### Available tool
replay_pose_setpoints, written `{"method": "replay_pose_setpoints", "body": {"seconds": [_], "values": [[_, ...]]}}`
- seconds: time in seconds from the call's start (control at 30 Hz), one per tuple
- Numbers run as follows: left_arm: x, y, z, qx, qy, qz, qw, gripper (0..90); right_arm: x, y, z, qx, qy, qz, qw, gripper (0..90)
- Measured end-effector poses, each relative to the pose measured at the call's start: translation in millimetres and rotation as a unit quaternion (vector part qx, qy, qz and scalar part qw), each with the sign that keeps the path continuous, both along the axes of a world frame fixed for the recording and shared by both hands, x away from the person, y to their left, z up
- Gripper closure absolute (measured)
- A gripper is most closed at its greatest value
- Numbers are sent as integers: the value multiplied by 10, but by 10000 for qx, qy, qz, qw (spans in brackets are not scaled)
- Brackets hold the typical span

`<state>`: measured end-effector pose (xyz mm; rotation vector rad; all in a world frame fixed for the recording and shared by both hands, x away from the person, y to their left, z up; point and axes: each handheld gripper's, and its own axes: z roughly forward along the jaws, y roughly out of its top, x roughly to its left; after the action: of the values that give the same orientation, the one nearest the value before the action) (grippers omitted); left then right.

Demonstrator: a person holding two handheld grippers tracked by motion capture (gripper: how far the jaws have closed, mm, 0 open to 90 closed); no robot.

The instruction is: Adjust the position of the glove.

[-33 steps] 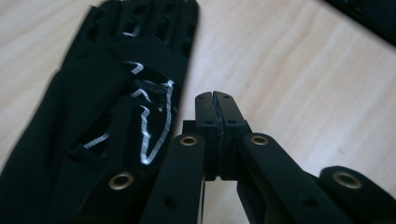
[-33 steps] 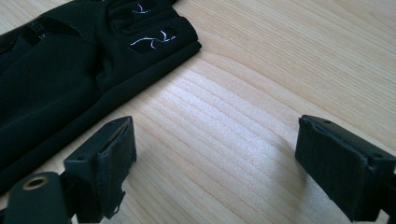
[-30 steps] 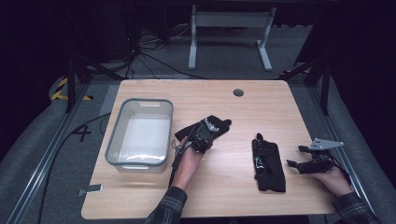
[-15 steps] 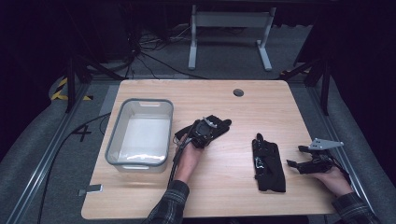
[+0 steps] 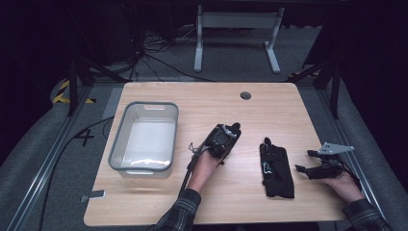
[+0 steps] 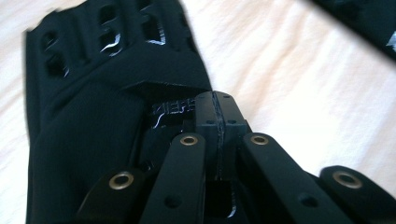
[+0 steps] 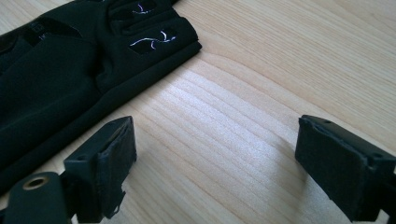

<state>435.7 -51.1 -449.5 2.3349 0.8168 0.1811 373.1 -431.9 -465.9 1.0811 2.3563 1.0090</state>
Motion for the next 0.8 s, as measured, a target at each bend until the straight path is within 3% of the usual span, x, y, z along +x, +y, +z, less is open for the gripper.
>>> {"method": "replay_pose_setpoints", "body": {"seconds": [0.3,0.5,0.67,0.8], "values": [[-128,-289,1,-96,106,-434,9990,898,0,0,0,-1,-2,1,10000,131],[-179,-392,35,-75,34,-659,9978,898,0,0,0,0,-1,0,10000,131],[-136,-308,187,-215,-143,-537,9982,898,0,0,0,0,0,1,10000,131],[-6,-199,243,-290,-194,-339,9988,897,0,0,0,1,0,0,10000,131]]}}
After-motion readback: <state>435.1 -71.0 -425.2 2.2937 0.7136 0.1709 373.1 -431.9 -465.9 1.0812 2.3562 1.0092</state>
